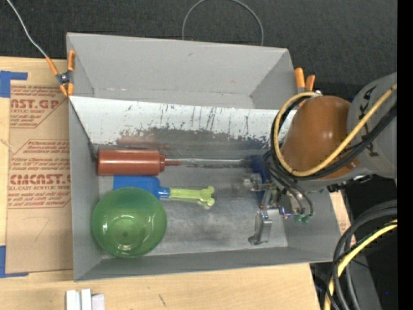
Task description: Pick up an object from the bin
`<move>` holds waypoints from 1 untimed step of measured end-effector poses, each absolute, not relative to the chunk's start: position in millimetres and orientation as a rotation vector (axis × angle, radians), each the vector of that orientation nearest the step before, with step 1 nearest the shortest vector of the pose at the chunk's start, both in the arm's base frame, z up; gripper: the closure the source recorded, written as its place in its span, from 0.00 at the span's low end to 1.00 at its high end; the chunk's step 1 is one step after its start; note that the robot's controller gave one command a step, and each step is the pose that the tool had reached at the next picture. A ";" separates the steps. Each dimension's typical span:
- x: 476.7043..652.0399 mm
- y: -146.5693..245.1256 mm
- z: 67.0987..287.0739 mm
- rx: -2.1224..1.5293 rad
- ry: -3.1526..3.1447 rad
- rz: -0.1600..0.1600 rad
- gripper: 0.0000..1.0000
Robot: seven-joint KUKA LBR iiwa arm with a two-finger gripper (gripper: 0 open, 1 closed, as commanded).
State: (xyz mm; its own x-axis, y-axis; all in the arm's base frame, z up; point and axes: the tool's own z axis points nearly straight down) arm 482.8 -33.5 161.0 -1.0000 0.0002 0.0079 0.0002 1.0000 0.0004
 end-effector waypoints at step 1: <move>484.7 -33.4 165.2 0.001 -3.142 0.000 0.00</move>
Offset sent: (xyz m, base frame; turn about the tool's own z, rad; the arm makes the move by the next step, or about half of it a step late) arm 0.0768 0.0352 -0.0849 0.0555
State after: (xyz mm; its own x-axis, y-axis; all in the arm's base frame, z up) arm 484.7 -33.4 165.2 -1.0000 -0.0004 -0.0001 -0.0004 1.0000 -0.0001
